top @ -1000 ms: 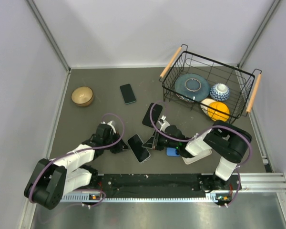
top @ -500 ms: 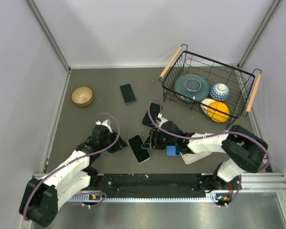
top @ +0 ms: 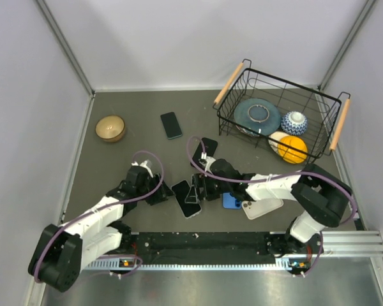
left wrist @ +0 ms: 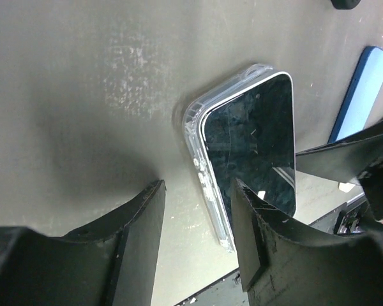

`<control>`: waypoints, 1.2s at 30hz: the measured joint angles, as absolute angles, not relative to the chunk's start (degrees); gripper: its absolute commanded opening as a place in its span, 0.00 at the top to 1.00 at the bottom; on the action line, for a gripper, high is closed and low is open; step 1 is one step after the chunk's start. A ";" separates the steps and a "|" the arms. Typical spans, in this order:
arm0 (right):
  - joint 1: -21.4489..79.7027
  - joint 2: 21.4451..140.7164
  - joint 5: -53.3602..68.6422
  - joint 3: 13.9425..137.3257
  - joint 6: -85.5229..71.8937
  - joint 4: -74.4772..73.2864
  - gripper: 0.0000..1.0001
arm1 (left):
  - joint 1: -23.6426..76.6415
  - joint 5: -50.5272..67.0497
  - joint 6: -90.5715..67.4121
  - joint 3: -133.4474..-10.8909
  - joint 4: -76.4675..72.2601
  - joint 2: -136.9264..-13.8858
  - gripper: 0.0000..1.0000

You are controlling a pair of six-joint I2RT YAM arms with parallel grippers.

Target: Put the phone into the phone case

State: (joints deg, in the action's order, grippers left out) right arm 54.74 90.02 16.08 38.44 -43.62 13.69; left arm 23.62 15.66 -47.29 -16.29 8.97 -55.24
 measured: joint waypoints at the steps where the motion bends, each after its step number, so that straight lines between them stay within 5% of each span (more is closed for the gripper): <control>1: 54.74 90.67 16.47 38.50 -43.16 13.67 0.23 | 23.62 15.79 -47.29 -16.32 8.32 -55.75 0.50; 18: 54.46 96.31 20.34 40.66 -41.71 18.28 0.26 | 23.73 17.89 -48.10 -16.38 -1.41 -63.57 0.68; 28: 48.03 104.31 31.44 30.68 -56.77 50.19 0.29 | 24.05 19.22 -48.88 -15.64 -6.70 -66.59 0.81; 36: 47.70 105.56 31.77 29.32 -59.61 53.74 0.45 | 24.53 19.88 -49.89 -14.26 -8.62 -65.82 0.87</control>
